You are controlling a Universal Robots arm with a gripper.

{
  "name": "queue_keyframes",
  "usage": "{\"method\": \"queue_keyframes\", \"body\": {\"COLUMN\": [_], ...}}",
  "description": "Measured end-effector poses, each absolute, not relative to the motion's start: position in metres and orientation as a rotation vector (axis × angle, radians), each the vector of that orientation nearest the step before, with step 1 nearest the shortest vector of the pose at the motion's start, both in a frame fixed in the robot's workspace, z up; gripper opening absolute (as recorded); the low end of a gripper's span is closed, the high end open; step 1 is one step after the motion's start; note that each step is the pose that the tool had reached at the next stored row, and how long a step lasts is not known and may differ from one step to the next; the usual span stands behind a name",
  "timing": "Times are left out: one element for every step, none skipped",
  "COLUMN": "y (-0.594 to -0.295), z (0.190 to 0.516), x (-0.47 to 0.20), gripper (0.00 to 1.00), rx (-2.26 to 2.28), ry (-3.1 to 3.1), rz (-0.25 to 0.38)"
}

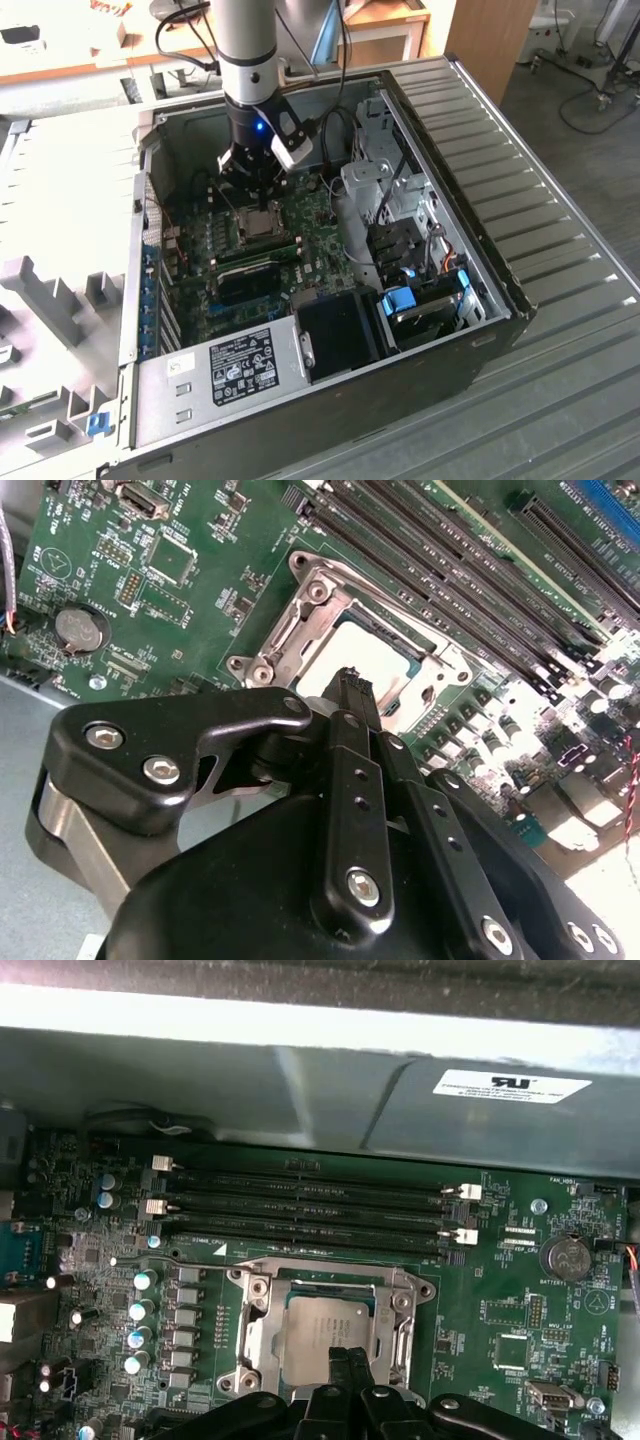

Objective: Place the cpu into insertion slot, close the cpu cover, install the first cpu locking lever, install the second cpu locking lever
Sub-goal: 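Close the cpu cover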

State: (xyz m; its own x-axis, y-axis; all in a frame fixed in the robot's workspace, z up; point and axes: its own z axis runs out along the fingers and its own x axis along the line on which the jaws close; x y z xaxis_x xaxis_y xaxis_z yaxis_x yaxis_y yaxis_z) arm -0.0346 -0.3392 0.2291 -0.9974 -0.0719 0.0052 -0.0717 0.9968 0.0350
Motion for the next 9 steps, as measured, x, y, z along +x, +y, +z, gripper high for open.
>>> {"method": "queue_keyframes", "body": {"y": [-0.3394, -0.3394, -0.3394, -0.3395, -0.3396, -0.3396, -0.3397, -0.3398, -0.3398], "z": [0.2291, 0.229, 0.2289, 0.2289, 0.2288, 0.2288, 0.2288, 0.2288, 0.2288], "x": [-0.0353, -0.0363, -0.0375, -0.0389, -0.04, -0.041, -0.0419, -0.0427, -0.0435], "gripper": [0.11, 0.11, 0.11, 0.11, 0.11, 0.11, 0.11, 0.11, 0.11], "rx": [0.113, 0.113, 0.113, 0.113, 0.113, 0.113, 0.113, 0.113, 0.113], "ry": [-3.133, -3.133, -3.133, -3.133, -3.133, -3.133, -3.133, -3.133, -3.133], "rz": [-0.054, -0.054, -0.054, -0.054, -0.054, -0.054, -0.054, -0.054, -0.054]}}
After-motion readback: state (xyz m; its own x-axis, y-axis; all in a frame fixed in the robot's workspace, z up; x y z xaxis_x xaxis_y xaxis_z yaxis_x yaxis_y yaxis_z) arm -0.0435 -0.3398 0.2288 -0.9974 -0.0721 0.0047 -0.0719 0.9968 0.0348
